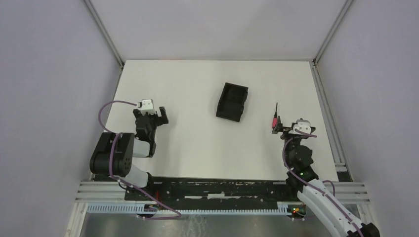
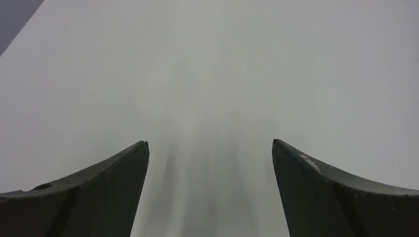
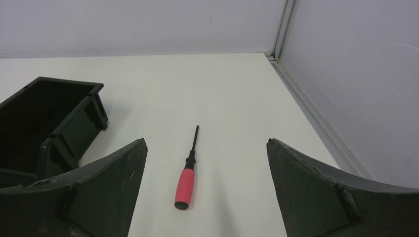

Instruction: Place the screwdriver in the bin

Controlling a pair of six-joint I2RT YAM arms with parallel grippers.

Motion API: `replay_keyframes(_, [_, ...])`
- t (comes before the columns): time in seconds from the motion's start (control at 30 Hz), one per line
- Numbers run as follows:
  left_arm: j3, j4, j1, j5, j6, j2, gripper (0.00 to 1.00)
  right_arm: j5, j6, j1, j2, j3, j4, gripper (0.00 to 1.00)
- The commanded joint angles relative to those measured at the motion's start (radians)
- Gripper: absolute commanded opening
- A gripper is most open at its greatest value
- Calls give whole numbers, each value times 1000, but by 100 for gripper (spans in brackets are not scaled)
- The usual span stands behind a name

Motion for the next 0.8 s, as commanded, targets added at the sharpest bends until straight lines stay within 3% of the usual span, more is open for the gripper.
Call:
replay_keyframes(0.0, [1,54,-4,-2,17,6,100,-41,-15,-2,32,-85,2,98])
replay_keyframes(0.17, [1,54,-4,-3,17,6,100,-71,-15,-2,202,265,-193,98])
replay_keyframes(0.37, [1,54,-4,-2,17,6,100,-61,10,-11,643,903,-709,98])
replay_keyframes(0.53, [1,54,-3,-2,17,6,100,-158,126,-120,983,1332,-1063,96])
replay_keyframes(0.63, [1,54,-3,-2,17,6,100,-367,162,-216,1155,1454,-1155,90])
replay_keyframes(0.77, [1,54,-4,-2,17,6,100,-416,171,-253,1321,1462,-1188,88])
